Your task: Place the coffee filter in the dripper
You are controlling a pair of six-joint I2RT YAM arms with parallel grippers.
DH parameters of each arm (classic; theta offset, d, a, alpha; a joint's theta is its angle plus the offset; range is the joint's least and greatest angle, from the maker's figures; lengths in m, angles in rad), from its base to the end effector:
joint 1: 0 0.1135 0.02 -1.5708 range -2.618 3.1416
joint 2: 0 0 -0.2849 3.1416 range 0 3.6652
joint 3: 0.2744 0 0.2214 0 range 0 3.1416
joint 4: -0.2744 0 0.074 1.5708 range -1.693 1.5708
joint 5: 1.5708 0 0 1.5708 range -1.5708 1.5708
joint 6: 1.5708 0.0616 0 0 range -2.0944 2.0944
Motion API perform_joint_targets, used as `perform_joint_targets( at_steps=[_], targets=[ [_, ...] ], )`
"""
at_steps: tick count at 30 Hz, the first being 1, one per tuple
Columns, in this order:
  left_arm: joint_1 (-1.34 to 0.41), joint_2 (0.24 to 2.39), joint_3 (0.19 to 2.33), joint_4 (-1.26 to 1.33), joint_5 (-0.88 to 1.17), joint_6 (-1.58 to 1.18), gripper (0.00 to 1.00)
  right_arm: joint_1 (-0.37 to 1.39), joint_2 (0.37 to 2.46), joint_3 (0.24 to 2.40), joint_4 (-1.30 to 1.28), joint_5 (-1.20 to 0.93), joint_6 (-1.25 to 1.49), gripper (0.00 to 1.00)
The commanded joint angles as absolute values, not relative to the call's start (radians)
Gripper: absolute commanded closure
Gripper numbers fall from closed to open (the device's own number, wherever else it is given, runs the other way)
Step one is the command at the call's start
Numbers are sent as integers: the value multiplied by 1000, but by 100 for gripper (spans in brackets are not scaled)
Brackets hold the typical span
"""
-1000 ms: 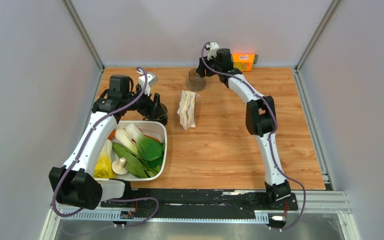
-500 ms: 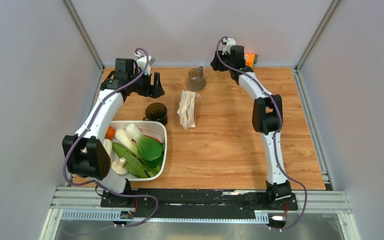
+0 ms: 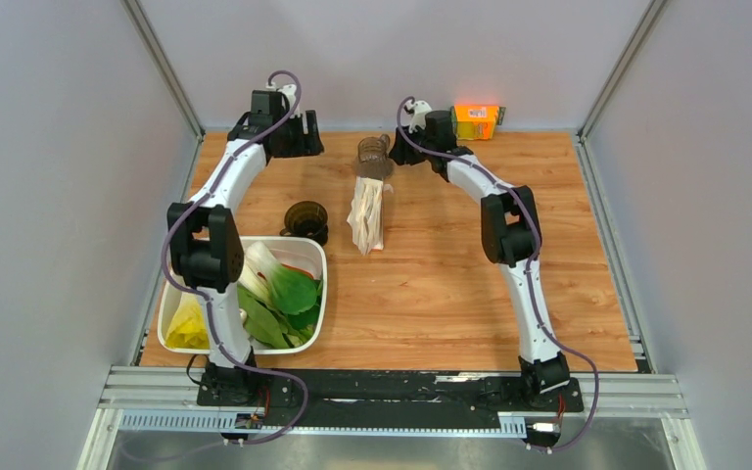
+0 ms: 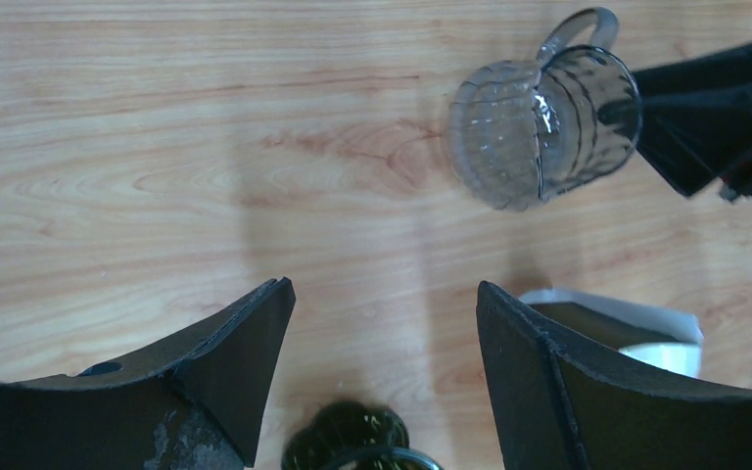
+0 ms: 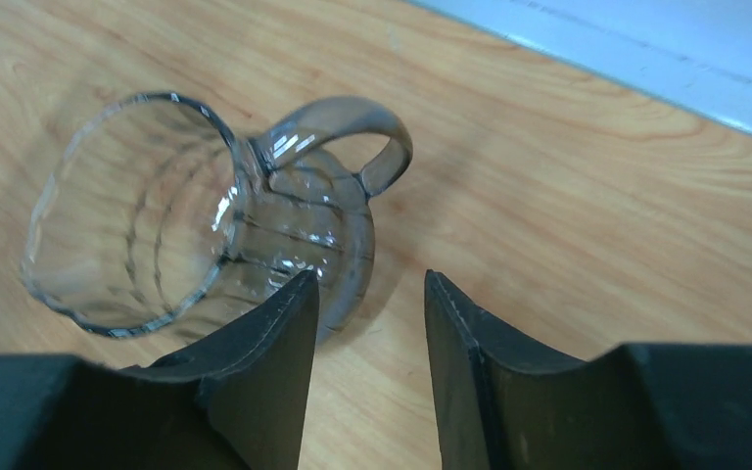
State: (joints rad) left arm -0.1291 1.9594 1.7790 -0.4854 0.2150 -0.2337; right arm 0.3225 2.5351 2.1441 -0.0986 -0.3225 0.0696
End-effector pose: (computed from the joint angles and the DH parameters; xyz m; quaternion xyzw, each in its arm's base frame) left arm 0.4484 -0.0715 0.3151 0.0001 0.8954 -0.1733 0.4101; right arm 0.5542 0.2058 0.1879 -0.1887 0.8291 0.2340 0.4714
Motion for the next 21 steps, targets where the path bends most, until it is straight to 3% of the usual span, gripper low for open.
perform_joint_targets(
  at_steps=[1,10,21],
  targets=[
    [-124,2049,1857,-422,200,-301,21,339,2500,2091,-67,-399,46,54],
    [-131,2245,1979,-337,279,-351,23,365,2419,1975,-66,-591,11,54],
    [-161,2450,2144,-255,331,-454,23,273,2306,1867,-75,-611,-38,50]
  ],
)
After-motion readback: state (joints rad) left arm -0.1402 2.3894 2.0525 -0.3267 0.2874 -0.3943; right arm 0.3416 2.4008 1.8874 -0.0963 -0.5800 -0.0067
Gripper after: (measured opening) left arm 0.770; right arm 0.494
